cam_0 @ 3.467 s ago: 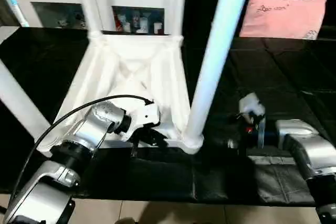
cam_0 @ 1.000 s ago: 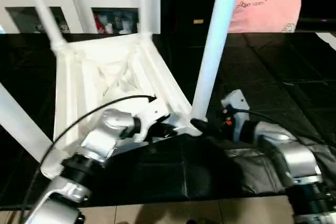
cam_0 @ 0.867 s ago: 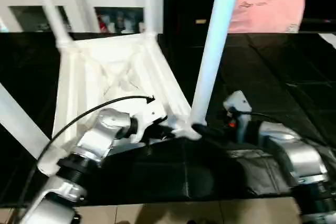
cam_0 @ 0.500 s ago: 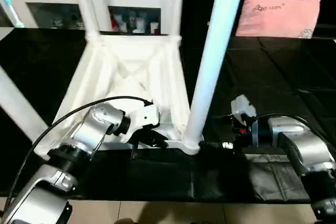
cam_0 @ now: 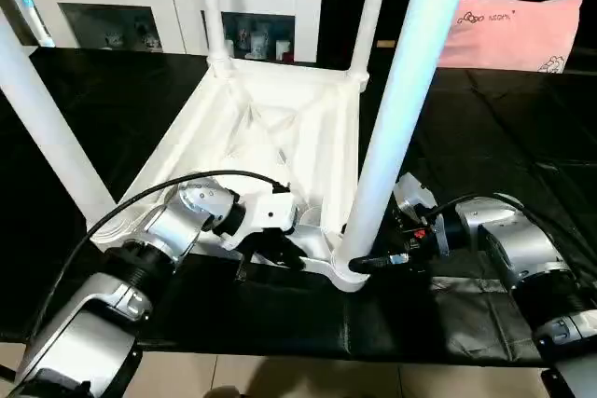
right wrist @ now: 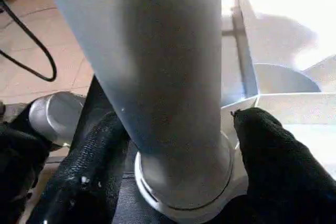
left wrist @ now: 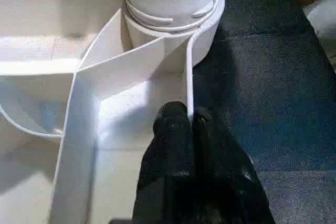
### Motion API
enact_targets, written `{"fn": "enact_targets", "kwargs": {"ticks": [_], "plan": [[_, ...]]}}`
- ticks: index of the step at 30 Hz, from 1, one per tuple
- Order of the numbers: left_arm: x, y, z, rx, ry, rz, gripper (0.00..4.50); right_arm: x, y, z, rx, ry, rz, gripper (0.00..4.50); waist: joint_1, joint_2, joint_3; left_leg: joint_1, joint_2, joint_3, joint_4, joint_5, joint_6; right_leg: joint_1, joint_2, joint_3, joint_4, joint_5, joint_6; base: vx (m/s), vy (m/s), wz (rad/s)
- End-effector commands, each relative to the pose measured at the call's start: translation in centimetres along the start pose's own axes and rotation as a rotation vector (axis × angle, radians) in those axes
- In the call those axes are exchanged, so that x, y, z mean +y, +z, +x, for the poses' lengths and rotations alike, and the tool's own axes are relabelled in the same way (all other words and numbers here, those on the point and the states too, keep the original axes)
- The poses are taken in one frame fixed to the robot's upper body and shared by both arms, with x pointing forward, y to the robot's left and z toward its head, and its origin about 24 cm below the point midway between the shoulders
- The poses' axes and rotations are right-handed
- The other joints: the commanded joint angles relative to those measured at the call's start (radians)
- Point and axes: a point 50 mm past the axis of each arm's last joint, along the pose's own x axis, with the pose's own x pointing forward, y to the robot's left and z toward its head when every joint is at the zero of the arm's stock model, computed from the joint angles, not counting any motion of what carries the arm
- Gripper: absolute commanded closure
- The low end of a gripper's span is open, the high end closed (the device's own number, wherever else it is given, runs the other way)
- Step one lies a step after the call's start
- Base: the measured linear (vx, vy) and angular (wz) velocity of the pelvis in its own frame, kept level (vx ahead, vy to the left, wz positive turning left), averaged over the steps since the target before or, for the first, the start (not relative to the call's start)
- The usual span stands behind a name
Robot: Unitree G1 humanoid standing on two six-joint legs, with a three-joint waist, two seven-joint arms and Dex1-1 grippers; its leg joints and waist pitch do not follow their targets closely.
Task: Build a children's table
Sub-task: Rotate leg to tighten
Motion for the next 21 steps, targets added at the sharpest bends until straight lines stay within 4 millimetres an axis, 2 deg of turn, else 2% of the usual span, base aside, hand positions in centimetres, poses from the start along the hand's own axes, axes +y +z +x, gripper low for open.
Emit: {"fn": "enact_targets", "kwargs": {"ticks": [1,6,9,11,14,15,17,18,21], "plan": [[-0.3,-0.1,0.7,0.045,-0.049,0.017,4.50,-0.2,0.6,0.0,0.004,0.015,-0.023,1.57,-0.004,-0.008,-0.073,0.003,0.028,0.000,-0.058,-0.171,0.075,0.060,-0.069,0.052,-0.069,-0.274,-0.189,0.000,0.000,0.00],[-0.2,-0.3,0.7,0.045,-0.039,0.005,4.50,-0.1,0.6,0.1,-0.011,0.037,-0.017,1.88,-0.003,-0.010,-0.072,0.004,0.028,0.000,-0.059,-0.172,0.073,0.058,-0.068,0.052,-0.072,-0.301,-0.178,0.000,0.000,0.00],[-0.1,-0.5,0.6,0.036,-0.009,-0.017,4.50,-0.1,0.6,0.2,-0.040,0.032,-0.008,2.23,-0.003,-0.007,-0.072,0.005,0.029,0.001,-0.059,-0.173,0.072,0.057,-0.068,0.052,-0.071,-0.295,-0.181,0.000,0.000,0.00],[0.0,-0.5,0.5,0.026,0.015,-0.040,4.50,0.0,0.7,0.3,-0.063,0.021,-0.002,2.28,-0.002,-0.007,-0.072,0.004,0.028,0.000,-0.059,-0.171,0.071,0.058,-0.068,0.052,-0.072,-0.292,-0.183,0.000,0.000,0.00],[0.4,-0.2,0.3,-0.037,0.115,-0.130,4.50,0.1,0.7,0.7,-0.120,-0.064,0.019,2.37,-0.003,-0.009,-0.069,0.004,0.029,-0.001,-0.062,-0.177,0.062,0.059,-0.068,0.052,-0.073,-0.314,-0.174,0.000,0.000,0.00],[0.6,0.1,0.2,-0.079,0.198,-0.187,4.50,0.2,0.3,1.2,-0.137,-0.177,0.038,2.40,-0.007,-0.010,-0.067,0.004,0.029,-0.001,-0.063,-0.186,0.055,0.058,-0.069,0.053,-0.076,-0.334,-0.168,0.000,0.000,0.00],[0.7,0.3,0.2,-0.099,0.246,-0.222,4.50,0.0,0.0,1.6,-0.141,-0.255,0.061,2.42,-0.010,-0.009,-0.065,0.006,0.029,-0.003,-0.066,-0.195,0.043,0.056,-0.069,0.053,-0.077,-0.361,-0.156,0.000,0.000,0.00],[0.8,0.5,0.2,-0.120,0.288,-0.255,4.50,-0.1,-0.3,2.0,-0.139,-0.332,0.072,2.44,-0.021,-0.009,-0.064,0.003,0.021,-0.005,-0.066,-0.214,0.035,0.059,-0.067,0.048,-0.084,-0.425,-0.130,0.000,0.000,0.00],[0.9,0.9,0.5,-0.149,0.357,-0.311,4.50,-0.2,-0.8,2.8,-0.123,-0.445,0.101,2.48,-0.043,-0.012,-0.064,0.003,0.015,-0.005,-0.063,-0.225,0.032,0.055,-0.066,0.046,-0.094,-0.468,-0.110,0.000,0.000,0.00]]}}
